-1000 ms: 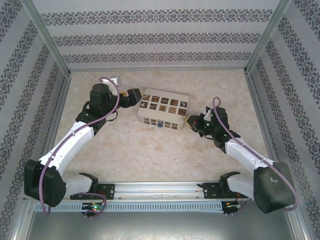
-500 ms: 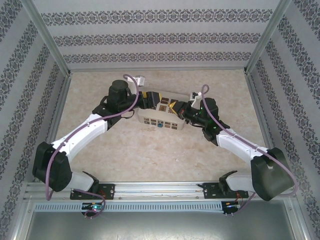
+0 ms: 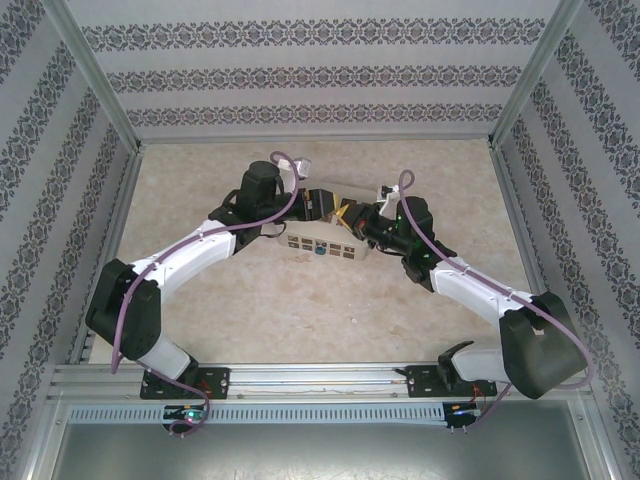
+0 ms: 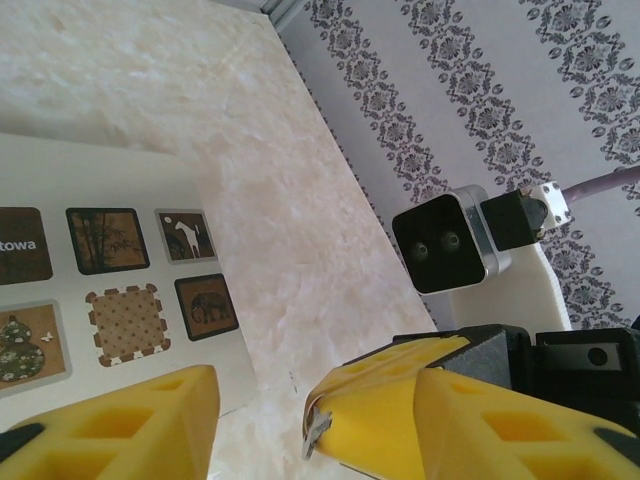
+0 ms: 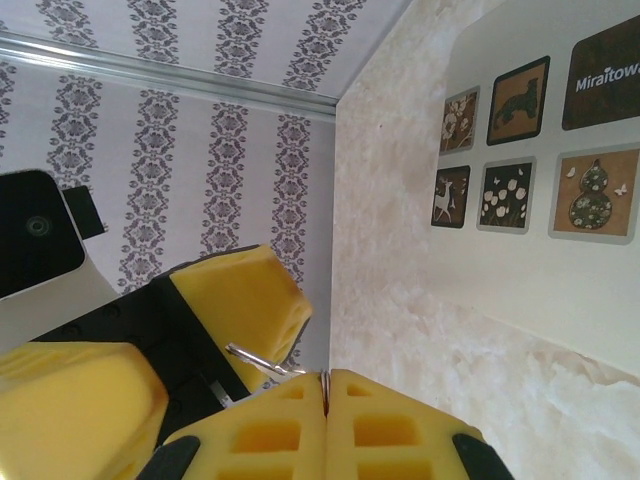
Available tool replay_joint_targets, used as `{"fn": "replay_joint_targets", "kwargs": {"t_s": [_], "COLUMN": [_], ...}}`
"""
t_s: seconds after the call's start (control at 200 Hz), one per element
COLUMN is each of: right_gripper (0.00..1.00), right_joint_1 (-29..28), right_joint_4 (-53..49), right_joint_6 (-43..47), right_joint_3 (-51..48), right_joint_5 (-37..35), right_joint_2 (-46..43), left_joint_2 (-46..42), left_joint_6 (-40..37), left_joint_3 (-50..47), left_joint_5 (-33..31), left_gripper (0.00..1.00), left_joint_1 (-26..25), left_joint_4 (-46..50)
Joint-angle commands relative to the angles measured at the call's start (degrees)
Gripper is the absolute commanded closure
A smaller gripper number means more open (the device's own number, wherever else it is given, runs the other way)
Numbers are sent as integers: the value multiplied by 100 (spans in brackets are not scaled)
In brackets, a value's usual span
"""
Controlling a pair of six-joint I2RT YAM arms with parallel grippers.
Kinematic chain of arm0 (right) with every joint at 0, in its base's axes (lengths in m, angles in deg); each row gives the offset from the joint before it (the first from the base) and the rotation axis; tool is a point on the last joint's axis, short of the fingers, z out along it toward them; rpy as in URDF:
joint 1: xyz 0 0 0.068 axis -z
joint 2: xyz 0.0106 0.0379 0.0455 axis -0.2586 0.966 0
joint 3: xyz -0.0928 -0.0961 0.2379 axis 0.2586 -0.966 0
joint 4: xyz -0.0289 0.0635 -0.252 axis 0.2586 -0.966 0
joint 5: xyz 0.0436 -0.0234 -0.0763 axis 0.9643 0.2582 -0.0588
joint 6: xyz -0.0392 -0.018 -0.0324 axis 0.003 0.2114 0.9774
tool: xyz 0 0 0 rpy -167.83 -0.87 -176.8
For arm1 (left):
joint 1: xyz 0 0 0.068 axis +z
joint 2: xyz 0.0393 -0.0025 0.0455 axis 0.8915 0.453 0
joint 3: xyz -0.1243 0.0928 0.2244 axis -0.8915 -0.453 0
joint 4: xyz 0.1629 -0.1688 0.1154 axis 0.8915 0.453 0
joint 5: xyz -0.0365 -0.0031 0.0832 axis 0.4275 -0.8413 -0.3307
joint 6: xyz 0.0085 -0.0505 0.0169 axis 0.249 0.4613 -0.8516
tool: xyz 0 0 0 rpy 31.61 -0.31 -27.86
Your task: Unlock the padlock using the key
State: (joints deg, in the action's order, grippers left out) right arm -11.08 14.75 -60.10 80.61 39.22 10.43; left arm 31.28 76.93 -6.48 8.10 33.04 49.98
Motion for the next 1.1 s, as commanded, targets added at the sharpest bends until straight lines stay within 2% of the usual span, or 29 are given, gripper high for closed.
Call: {"fn": "replay_joint_targets", "kwargs": {"t_s": [0.0, 0.385, 0.47, 0.63, 0.839, 1.004, 1.094], "right_gripper": [100, 100, 100, 100, 75, 62, 59], "right_joint_1": [-61, -118, -118, -118, 29, 387, 542], "right_joint_4": [240, 231, 237, 227, 2, -72, -68], "right_joint_6": [-63, -75, -81, -5, 455, 922, 1307], "right_joint_3": [109, 144, 136, 110, -118, -347, -309], "right_joint_5": [-85, -138, -147, -155, -191, -120, 118], "right_joint_2": [13, 6, 11, -36, -425, -1038, -1365], "left_joint_2": [92, 174, 174, 59, -223, -541, -722], "left_joint_6": [104, 153, 120, -50, -357, -759, -1003], "left_joint_3": [196, 198, 212, 257, 302, 381, 448], "left_joint_5": [147, 83, 70, -133, -199, 16, 111], "left_gripper": [51, 69, 77, 100, 100, 100, 100], "left_joint_1": [-116, -173, -171, -154, -55, 112, 181], "left_joint_4": [-413, -436, -398, -174, 83, 453, 689]}}
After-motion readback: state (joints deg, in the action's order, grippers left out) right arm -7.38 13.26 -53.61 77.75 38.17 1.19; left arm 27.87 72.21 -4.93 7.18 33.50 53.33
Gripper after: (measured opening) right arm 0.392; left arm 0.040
